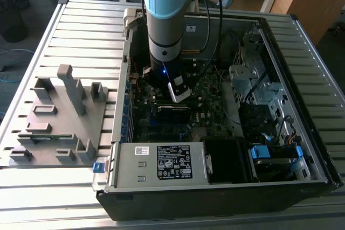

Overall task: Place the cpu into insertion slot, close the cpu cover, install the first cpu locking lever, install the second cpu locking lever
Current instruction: 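Install the second cpu locking lever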

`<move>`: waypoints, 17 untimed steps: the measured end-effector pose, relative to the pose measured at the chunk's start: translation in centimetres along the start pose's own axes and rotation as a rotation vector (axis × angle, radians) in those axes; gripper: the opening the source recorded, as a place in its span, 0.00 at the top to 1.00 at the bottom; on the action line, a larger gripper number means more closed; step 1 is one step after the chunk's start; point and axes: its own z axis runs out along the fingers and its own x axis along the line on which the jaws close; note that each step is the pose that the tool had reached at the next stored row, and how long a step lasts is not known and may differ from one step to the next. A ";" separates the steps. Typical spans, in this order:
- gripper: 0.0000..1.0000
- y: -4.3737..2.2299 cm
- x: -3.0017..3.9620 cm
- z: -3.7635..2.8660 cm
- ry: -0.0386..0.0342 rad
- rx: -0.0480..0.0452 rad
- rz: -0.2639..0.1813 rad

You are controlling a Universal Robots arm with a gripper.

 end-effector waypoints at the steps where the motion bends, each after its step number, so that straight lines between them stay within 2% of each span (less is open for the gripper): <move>1: 0.90 0.00 0.00 -0.01 0.0000 0.0000 0.000; 6: 0.90 0.09 -0.02 -0.41 0.0000 -0.0001 0.000; 14: 0.90 0.09 -0.01 -0.45 0.0000 0.0003 0.000; 17: 0.90 0.09 -0.02 -0.45 -0.0001 0.0032 0.000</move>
